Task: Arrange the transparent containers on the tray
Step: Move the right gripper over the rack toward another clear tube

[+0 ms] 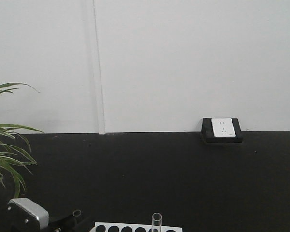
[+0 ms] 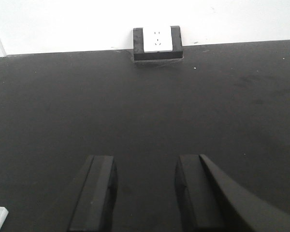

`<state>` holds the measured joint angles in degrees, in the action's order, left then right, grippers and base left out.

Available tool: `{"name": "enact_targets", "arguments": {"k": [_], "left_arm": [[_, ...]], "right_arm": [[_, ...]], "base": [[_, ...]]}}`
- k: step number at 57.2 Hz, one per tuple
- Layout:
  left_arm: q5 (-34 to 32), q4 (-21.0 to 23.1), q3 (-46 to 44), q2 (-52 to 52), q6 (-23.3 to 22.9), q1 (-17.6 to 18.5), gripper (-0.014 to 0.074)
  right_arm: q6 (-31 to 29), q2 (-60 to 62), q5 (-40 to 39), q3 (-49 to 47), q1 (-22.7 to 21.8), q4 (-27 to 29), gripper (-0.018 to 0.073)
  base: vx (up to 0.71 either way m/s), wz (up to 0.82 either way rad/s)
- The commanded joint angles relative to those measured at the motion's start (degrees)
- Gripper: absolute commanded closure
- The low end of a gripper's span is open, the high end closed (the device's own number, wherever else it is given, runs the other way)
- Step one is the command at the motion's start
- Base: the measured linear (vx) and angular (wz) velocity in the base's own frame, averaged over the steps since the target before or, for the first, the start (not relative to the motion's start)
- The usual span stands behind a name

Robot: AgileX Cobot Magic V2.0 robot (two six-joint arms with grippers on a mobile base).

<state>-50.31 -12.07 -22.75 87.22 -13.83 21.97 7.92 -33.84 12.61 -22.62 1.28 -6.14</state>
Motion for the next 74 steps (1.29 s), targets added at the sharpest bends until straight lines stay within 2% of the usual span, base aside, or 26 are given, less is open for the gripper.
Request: {"name": "enact_targets", "arguments": {"k": [1, 12, 25, 33, 43, 50, 54, 58, 59, 62, 68, 74], "left_arm": [[-3.2, 0.6, -1.5, -5.8, -0.1, 0.3, 0.0403], [4.7, 0.8, -1.6, -15.5, -0.1, 0.3, 0.0402], [12.2, 6.6, -1.6, -25.7, 0.5, 0.3, 0.0402], [16.2, 6.6, -2.7, -31.0, 0.8, 0.3, 0.0402], [28.4, 6.2, -8.1, -37.3, 6.3, 0.3, 0.0402], [33.2, 6.2, -10.1, -40.0, 8.1, 0.3, 0.0402], [34.5, 6.2, -10.2, -40.9, 8.1, 0.3, 0.0402], [36.1, 6.2, -10.2, -41.5, 7.9, 0.3, 0.0402], [37.2, 6.2, -10.2, -41.9, 7.9, 0.3, 0.0402], [37.4, 6.2, -10.2, -41.9, 7.9, 0.3, 0.0402], [37.4, 6.2, -10.2, -41.9, 7.9, 0.3, 0.0402], [37.4, 6.2, -10.2, -41.9, 7.9, 0.3, 0.0402]], "right_arm": [[-0.2, -0.5, -6.0, -2.0, -0.1, -0.1, 0.0184], [-0.2, -0.5, -10.9, -2.0, -0.1, -0.1, 0.0184], [-0.2, -0.5, -14.5, -2.0, -0.1, -0.1, 0.0184], [-0.4, -0.5, -14.5, -2.0, -0.1, -0.1, 0.0184], [-2.4, -0.5, -14.3, -2.0, 0.1, -0.2, 0.0184], [-2.4, -1.0, -14.4, -2.0, 1.0, -0.4, 0.0184], [-2.3, -2.4, -15.2, -1.9, 3.7, -0.3, 0.0184], [-2.3, -4.8, -16.6, -1.9, 8.6, -0.3, 0.0184], [-2.3, -8.8, -19.5, -1.9, 16.4, -0.3, 0.0184], [-2.3, -12.3, -22.3, -1.9, 21.0, -0.4, 0.0184], [-2.3, -19.8, -27.8, -1.9, 27.6, -0.4, 0.0176], [-2.1, -27.1, -32.8, -1.9, 31.4, -0.3, 0.0146]], "base": [[0.0, 0.0], [0.0, 0.0], [0.0, 0.0], [0.0, 0.0], [0.0, 0.0], [0.0, 0.0], [0.0, 0.0], [0.0, 0.0], [0.0, 0.0], [0.0, 0.0], [0.0, 0.0], [0.0, 0.0]]}}
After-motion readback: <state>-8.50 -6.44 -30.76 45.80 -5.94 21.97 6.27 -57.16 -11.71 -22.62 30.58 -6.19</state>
